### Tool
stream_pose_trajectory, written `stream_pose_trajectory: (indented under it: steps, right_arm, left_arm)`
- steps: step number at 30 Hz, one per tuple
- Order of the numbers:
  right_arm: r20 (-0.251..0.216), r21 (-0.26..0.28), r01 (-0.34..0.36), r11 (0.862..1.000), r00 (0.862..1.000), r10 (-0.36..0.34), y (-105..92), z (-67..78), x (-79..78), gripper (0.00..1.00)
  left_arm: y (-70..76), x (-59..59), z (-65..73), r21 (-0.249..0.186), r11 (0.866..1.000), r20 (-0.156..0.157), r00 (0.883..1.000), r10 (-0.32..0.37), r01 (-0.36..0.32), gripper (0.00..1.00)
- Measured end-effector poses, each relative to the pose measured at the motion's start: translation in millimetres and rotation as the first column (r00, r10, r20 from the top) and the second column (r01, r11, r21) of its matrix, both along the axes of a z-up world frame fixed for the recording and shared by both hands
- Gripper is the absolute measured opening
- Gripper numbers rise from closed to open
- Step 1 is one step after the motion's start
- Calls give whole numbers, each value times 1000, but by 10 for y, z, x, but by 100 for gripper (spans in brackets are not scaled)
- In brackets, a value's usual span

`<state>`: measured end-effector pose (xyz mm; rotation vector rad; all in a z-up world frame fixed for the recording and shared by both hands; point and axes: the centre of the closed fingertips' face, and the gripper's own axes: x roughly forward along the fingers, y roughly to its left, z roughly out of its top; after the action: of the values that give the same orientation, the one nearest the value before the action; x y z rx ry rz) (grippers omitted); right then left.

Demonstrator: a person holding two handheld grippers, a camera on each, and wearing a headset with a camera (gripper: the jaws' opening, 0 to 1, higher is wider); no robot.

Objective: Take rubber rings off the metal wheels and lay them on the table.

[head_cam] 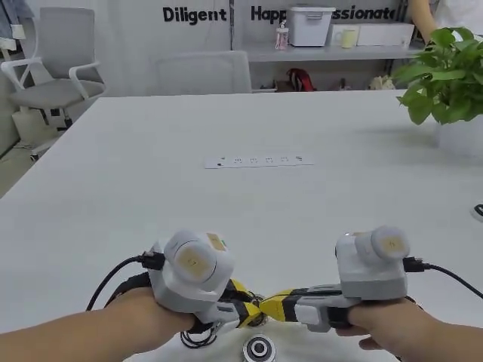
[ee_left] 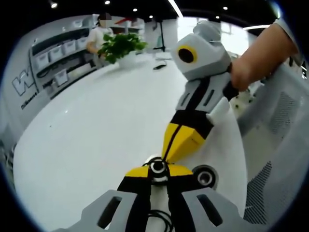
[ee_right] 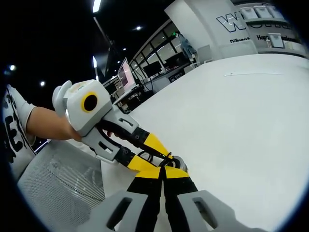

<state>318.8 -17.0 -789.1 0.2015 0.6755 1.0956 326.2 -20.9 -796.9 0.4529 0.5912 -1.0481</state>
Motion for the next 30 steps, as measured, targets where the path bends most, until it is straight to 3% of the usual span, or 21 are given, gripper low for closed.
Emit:
stream_pose_trajectory:
  steps: [4, 8, 10, 12, 18, 22, 30]
  right_arm:
    - [2, -15, 29, 999, 1000, -29, -50, -43, 48, 0]
    - [-21, 4, 67, 998, 998, -67, -104, -37, 107, 0]
    - [-25, 7, 74, 997, 997, -73, -110, -37, 117, 0]
    - [-27, 7, 75, 997, 997, -74, -110, -36, 114, 0]
    - [-28, 12, 68, 998, 997, -67, -103, -21, 110, 0]
    - [-24, 16, 67, 998, 998, -66, -110, -2, 123, 0]
    - [-27, 35, 69, 997, 997, -68, -110, 39, 139, 0]
  left_arm:
    - [3, -4, 1, -9, 1000, -4, 1000, 7, -7, 12]
    - [3, -2, 8, -33, 999, -11, 1000, 25, -25, 13]
    - [-3, -2, 11, -51, 998, -28, 999, 38, -39, 14]
    - [-18, -20, 23, -96, 993, -86, 994, 61, -69, 15]
    - [21, -25, 83, -106, 994, -71, 997, 33, -41, 20]
    - [45, -93, 154, -147, 989, -100, 995, 11, -26, 24]
    - [204, -134, 270, -177, 984, -74, 997, -11, -2, 30]
